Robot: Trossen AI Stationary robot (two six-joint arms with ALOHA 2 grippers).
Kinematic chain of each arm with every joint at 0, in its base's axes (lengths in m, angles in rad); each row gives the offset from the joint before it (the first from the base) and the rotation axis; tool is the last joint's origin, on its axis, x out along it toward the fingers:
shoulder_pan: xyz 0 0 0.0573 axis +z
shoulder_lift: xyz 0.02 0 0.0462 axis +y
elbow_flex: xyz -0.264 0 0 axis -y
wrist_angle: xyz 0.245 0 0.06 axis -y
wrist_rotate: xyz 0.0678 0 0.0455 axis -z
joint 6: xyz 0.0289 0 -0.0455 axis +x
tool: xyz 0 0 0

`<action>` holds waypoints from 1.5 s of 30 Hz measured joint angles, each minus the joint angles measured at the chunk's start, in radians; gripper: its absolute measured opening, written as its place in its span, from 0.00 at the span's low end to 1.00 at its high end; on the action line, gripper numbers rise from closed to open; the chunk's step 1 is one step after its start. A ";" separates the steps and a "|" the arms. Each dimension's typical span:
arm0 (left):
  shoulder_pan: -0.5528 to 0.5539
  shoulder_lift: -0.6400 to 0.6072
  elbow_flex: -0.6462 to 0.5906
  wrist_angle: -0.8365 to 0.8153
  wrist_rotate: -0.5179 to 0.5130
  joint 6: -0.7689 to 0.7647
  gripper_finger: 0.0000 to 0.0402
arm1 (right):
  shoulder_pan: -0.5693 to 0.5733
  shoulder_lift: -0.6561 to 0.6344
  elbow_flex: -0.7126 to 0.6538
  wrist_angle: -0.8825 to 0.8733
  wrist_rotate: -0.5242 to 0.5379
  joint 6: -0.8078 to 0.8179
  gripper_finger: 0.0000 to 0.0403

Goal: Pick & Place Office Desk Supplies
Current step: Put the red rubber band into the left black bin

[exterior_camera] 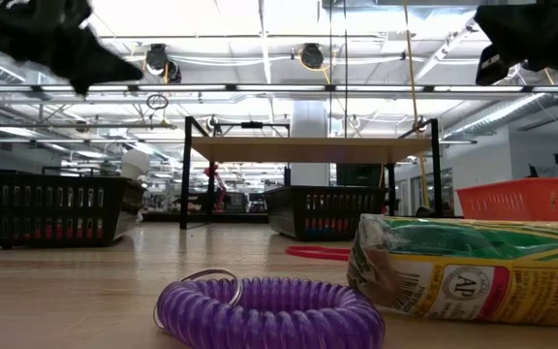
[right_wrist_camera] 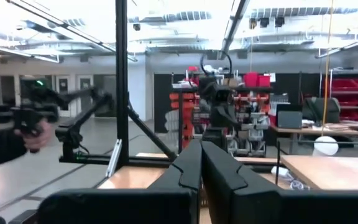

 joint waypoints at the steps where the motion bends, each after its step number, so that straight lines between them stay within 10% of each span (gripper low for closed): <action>1: -0.003 0.079 0.050 0.002 0.013 0.008 0.00 | 0.000 0.000 -0.001 0.000 0.000 -0.006 0.00; 10: -0.001 0.708 0.489 -0.087 0.295 0.136 0.01 | 0.000 0.002 -0.001 0.000 0.000 0.014 0.00; 21: 0.000 1.191 0.845 -0.303 0.493 0.217 0.18 | 0.000 0.002 -0.002 0.000 -0.003 0.029 0.00; 33: -0.055 1.485 1.078 -0.397 0.578 0.406 0.49 | 0.000 0.010 -0.003 -0.029 0.002 0.041 0.00; 45: -0.015 1.632 1.188 -0.449 0.682 0.454 0.44 | 0.000 0.010 -0.003 -0.014 0.004 0.017 0.00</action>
